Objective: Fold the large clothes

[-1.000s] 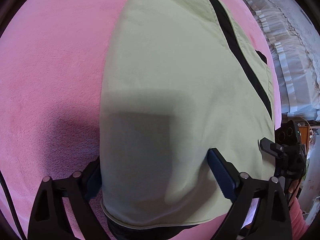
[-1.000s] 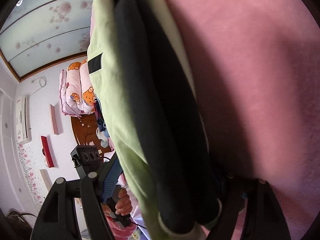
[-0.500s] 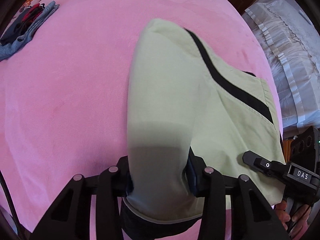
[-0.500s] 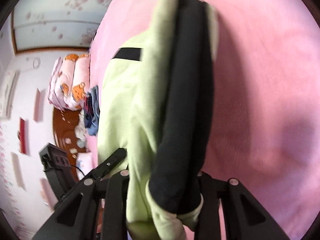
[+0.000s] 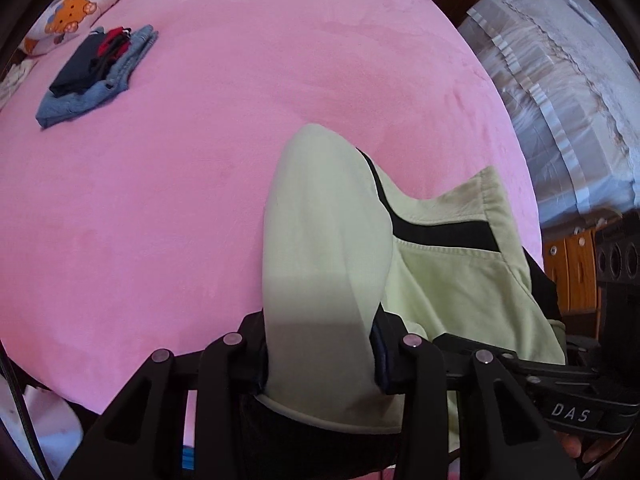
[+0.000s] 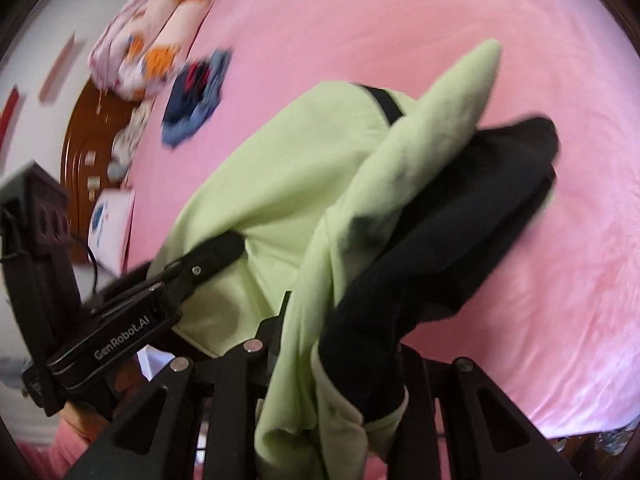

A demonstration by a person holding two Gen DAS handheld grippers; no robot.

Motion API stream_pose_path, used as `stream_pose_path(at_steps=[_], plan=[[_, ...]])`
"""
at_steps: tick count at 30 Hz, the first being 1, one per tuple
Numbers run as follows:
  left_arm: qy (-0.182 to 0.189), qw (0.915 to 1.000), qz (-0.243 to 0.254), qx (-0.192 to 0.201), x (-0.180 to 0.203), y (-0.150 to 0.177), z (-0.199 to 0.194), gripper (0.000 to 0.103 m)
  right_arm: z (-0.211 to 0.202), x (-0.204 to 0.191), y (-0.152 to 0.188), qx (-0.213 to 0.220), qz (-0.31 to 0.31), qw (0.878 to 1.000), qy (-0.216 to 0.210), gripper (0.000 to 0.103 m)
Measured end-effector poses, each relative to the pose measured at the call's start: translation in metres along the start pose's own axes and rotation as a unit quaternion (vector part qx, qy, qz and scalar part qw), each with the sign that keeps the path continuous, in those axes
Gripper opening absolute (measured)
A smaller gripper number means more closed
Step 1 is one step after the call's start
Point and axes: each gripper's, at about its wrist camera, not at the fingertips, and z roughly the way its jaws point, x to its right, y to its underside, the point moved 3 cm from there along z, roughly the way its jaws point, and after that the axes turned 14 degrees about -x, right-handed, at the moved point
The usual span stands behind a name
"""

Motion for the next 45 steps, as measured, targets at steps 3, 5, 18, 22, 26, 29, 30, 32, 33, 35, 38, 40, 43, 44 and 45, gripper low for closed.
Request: stream_pose_path(at_steps=[3,5,18,22,26,29,30,32,33,35,38,40,43,44,45], plan=[[0.003,1.0,0.009,0.001,-0.039,0.026,-0.025,0.036,0.017,-0.047,0.005,-0.012,-0.009,1.0,0.006,0.023],[0.014,0.9999,0.004,-0.004,-0.077,0.042,-0.04,0.035,0.028,-0.084,0.01,-0.012,-0.004,1.0,0.006,0.023],[-0.009,0.9963,-0.062,0.058,-0.325,0.028,-0.176,0.034,0.068,-0.312,-0.071,0.03,-0.033,0.996,-0.078,0.022],[-0.016,0.9892,-0.092,0.113,-0.388,-0.016,-0.22,0.034,0.056,-0.367,-0.133,0.063,-0.088,0.989,-0.101,0.022],[-0.024,0.981,-0.114,0.155,-0.431,-0.071,-0.25,0.034,0.048,-0.42,-0.204,0.108,-0.147,0.979,-0.093,0.022],[-0.035,0.9747,-0.12,0.185,-0.452,-0.118,-0.263,0.034,0.044,-0.443,-0.253,0.138,-0.182,0.97,-0.081,0.022],[-0.039,0.973,-0.117,0.195,-0.462,-0.135,-0.266,0.034,0.045,-0.451,-0.274,0.145,-0.186,0.968,-0.082,0.022],[-0.047,0.9704,-0.112,0.209,-0.472,-0.162,-0.266,0.034,0.044,-0.459,-0.304,0.161,-0.197,0.964,-0.077,0.022],[-0.047,0.969,-0.109,0.216,-0.479,-0.179,-0.266,0.034,0.044,-0.464,-0.32,0.169,-0.203,0.962,-0.072,0.022],[-0.045,0.9662,-0.105,0.231,-0.493,-0.213,-0.263,0.034,0.046,-0.472,-0.351,0.184,-0.209,0.958,-0.072,0.022],[-0.034,0.9612,-0.098,0.256,-0.518,-0.262,-0.251,0.034,0.054,-0.479,-0.402,0.211,-0.218,0.95,-0.074,0.022],[-0.033,0.9577,-0.087,0.272,-0.537,-0.293,-0.237,0.034,0.063,-0.476,-0.435,0.226,-0.22,0.945,-0.083,0.022],[-0.027,0.9543,-0.073,0.288,-0.564,-0.33,-0.207,0.035,0.09,-0.46,-0.485,0.237,-0.207,0.945,-0.092,0.022],[-0.018,0.954,-0.075,0.29,-0.575,-0.338,-0.192,0.035,0.101,-0.451,-0.497,0.236,-0.202,0.946,-0.094,0.022],[-0.007,0.956,-0.08,0.282,-0.59,-0.347,-0.171,0.035,0.113,-0.444,-0.507,0.231,-0.198,0.949,-0.087,0.022]])
